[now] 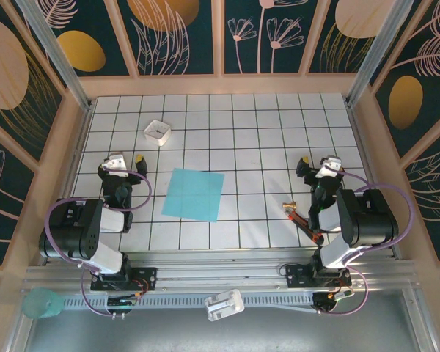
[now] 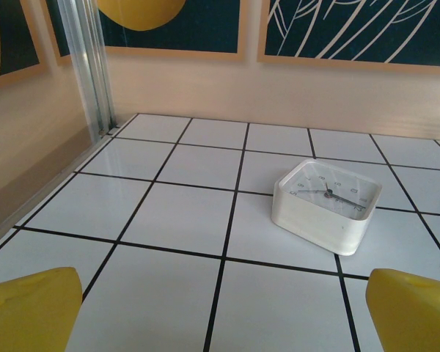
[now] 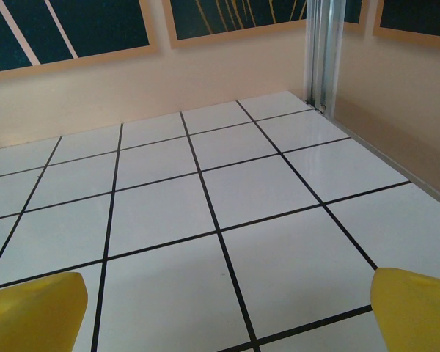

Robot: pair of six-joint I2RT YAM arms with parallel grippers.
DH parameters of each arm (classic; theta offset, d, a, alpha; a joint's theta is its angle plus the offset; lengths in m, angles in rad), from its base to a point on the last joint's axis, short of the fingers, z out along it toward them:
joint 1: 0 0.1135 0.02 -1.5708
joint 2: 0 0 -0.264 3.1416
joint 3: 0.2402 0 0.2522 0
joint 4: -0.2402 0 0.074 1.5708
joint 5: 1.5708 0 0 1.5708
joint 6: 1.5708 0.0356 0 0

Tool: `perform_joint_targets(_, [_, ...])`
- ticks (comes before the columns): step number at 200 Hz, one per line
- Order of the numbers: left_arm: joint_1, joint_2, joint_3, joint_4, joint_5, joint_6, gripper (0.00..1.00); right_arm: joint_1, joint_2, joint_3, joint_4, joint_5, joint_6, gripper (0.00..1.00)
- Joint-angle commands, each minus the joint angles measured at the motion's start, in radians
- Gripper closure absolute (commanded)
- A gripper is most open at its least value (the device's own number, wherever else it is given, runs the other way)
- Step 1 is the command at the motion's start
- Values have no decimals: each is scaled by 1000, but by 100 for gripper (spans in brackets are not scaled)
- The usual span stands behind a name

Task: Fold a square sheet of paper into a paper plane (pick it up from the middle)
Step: First fold the square sheet of paper in half at the center of the table.

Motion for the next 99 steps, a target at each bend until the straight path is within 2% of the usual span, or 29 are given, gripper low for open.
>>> perform_joint_targets(1, [8, 0, 3, 28, 20, 11, 1, -3, -5, 16, 23, -3, 6, 1])
perform_joint_targets(99, [9, 0, 3, 27, 11, 6, 1, -4, -3, 16, 24, -4, 5, 1])
